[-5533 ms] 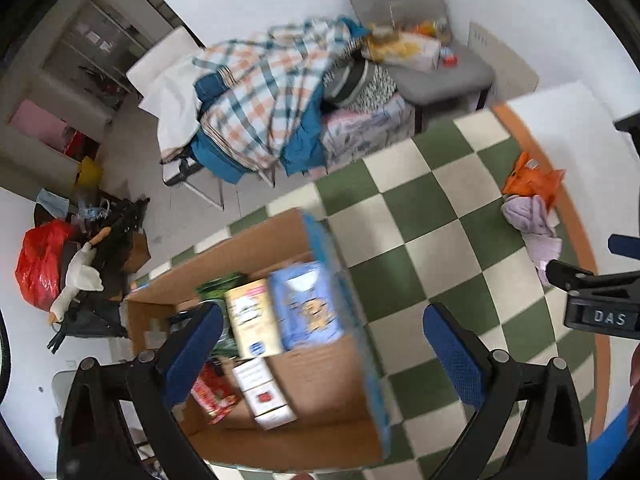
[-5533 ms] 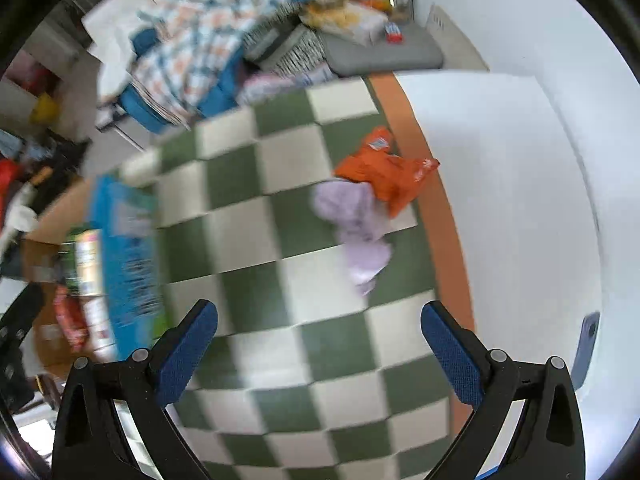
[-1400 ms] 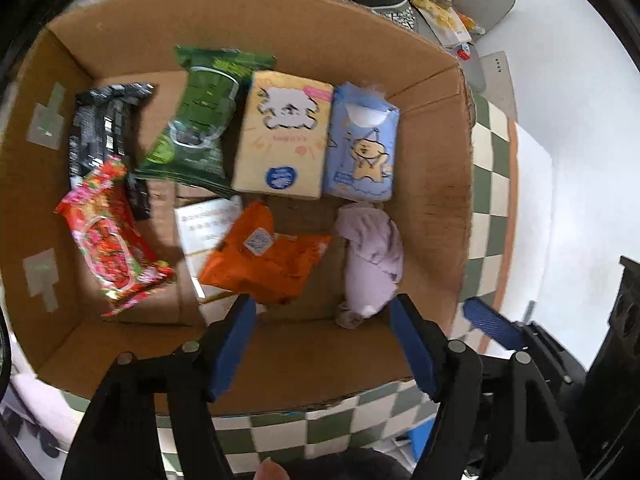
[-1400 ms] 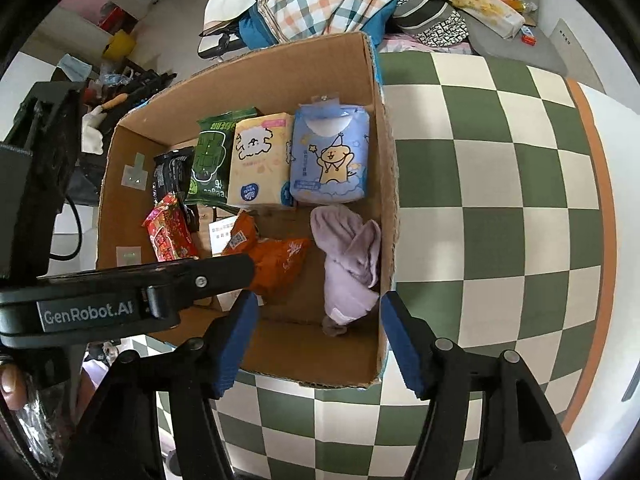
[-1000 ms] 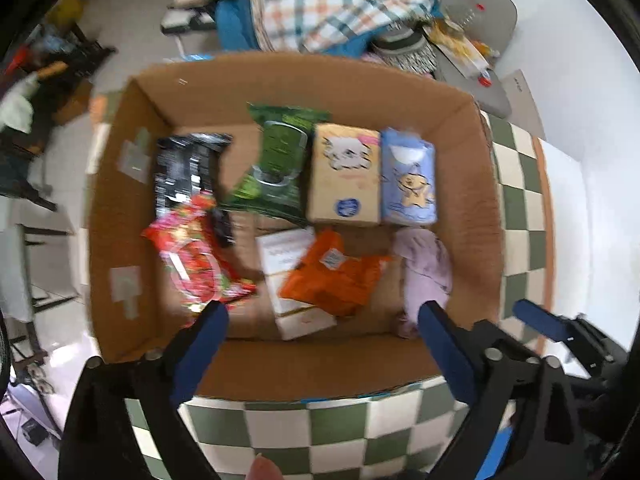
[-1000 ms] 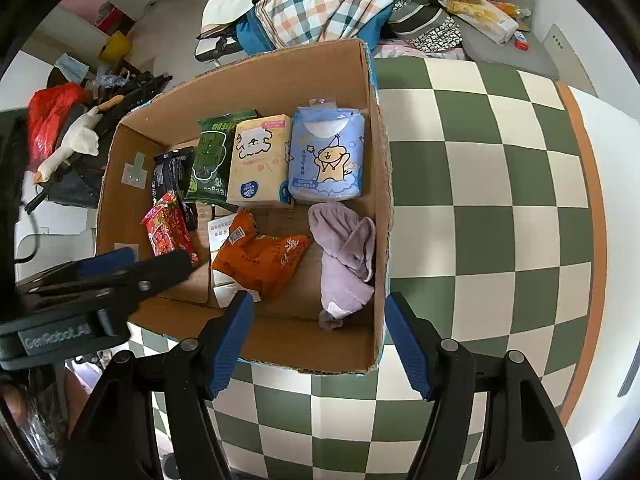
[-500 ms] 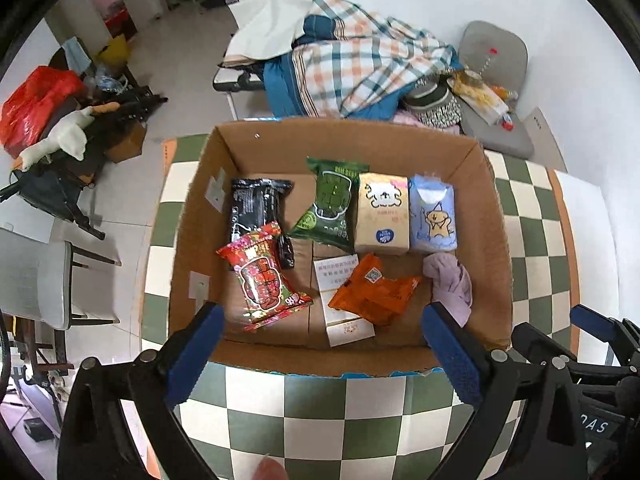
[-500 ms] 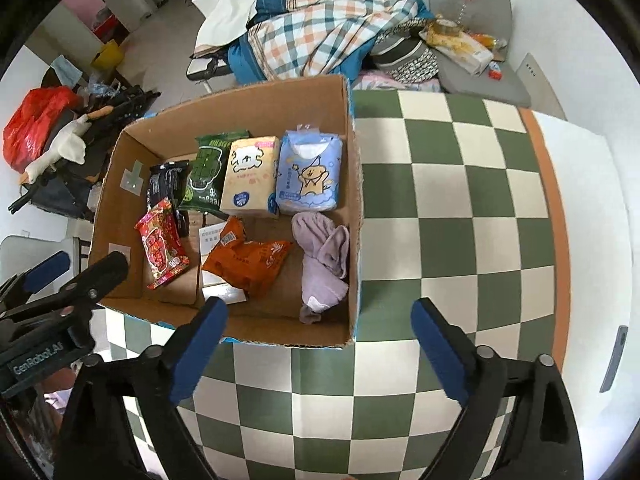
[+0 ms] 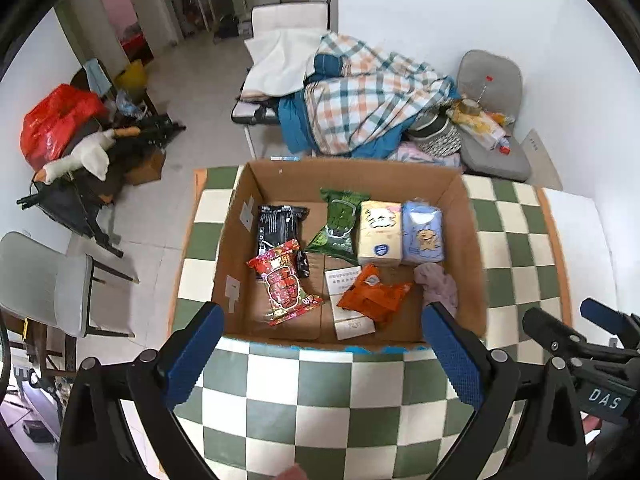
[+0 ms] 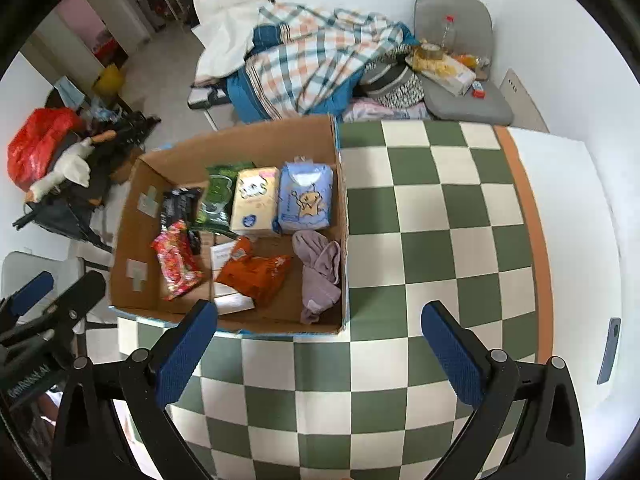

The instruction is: Organize soft objects

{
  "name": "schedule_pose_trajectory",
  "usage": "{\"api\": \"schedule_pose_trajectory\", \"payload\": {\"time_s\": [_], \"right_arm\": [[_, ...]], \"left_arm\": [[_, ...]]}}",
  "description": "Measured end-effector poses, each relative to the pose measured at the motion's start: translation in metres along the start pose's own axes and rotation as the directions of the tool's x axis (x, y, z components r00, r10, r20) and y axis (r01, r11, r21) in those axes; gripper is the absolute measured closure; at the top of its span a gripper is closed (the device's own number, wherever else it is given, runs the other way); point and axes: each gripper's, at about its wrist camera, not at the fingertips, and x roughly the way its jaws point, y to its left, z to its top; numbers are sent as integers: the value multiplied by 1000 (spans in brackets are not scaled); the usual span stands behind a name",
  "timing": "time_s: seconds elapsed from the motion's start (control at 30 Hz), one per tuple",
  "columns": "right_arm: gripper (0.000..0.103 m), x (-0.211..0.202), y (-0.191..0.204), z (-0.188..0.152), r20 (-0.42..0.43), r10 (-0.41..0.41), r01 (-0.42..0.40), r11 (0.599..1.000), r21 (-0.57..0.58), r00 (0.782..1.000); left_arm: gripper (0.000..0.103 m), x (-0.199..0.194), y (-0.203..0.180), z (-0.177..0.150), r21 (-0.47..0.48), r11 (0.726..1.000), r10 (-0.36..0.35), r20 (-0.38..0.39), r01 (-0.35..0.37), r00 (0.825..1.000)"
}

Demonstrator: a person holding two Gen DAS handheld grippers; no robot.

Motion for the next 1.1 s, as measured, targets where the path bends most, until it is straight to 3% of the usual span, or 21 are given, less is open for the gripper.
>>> {"api": "schedule_pose_trajectory", "payload": {"time_s": [0.4, 0.57, 1.1], "right_arm": [[0, -155, -4, -43, 213, 6, -2, 1000, -16, 977], [0, -199, -1, -62, 246, 12, -4, 999, -34, 969], [0, -248, 7, -84, 309, -22, 46, 996, -70, 951]], "left_arm": [[2, -126, -5, -23, 11, 1000, -14, 132, 13, 991], [2, -161, -3, -34, 1, 999, -33, 152, 33, 988], [2, -198, -1, -49, -27, 1000, -2, 216, 8, 976]]}}
